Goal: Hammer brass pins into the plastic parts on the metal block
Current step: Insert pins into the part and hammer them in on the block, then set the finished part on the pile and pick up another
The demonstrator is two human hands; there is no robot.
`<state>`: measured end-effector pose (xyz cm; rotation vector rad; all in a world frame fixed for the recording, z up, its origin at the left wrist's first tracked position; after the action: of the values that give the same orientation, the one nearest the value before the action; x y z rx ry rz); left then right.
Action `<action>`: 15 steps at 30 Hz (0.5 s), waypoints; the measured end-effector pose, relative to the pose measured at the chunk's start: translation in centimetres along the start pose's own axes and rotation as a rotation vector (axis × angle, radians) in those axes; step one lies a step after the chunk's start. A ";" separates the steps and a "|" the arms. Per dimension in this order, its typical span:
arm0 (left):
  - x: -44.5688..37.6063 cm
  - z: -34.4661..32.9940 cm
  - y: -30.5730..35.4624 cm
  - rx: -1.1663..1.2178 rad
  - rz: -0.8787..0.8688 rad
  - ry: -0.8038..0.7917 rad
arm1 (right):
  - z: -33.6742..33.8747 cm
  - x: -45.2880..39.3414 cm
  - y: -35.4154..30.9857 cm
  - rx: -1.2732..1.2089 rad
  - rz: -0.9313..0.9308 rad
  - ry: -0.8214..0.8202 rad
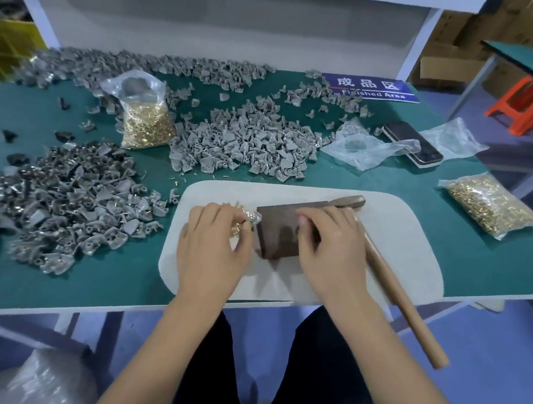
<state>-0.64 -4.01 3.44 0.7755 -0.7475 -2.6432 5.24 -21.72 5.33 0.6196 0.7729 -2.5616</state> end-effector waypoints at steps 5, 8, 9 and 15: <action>-0.1 3.4 -5.7 0.013 0.146 0.076 | -3.2 -0.9 -3.5 -0.044 0.066 -0.128; -0.5 5.3 -9.1 -0.075 0.267 0.096 | -4.8 -2.1 -5.0 -0.026 0.078 -0.172; -0.7 5.8 -10.0 -0.102 0.300 0.107 | -5.3 -2.5 -5.4 -0.007 0.082 -0.203; -3.0 6.5 -11.5 -0.200 0.270 0.162 | -7.3 -5.4 -5.6 0.098 0.085 -0.348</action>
<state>-3.26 9.27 3.06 0.7629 -0.4966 -2.3377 9.22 -11.80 4.95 0.2172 0.4946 -2.5415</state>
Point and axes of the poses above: each hand's wrist, its own x-axis away from the middle knuckle, its own z-axis out of the back of the hand, y = z × x, the point moved 3 cm from there along -x, towards the middle knuckle, and after that the axes turned 1 degree about x, right-handed, at the moved point
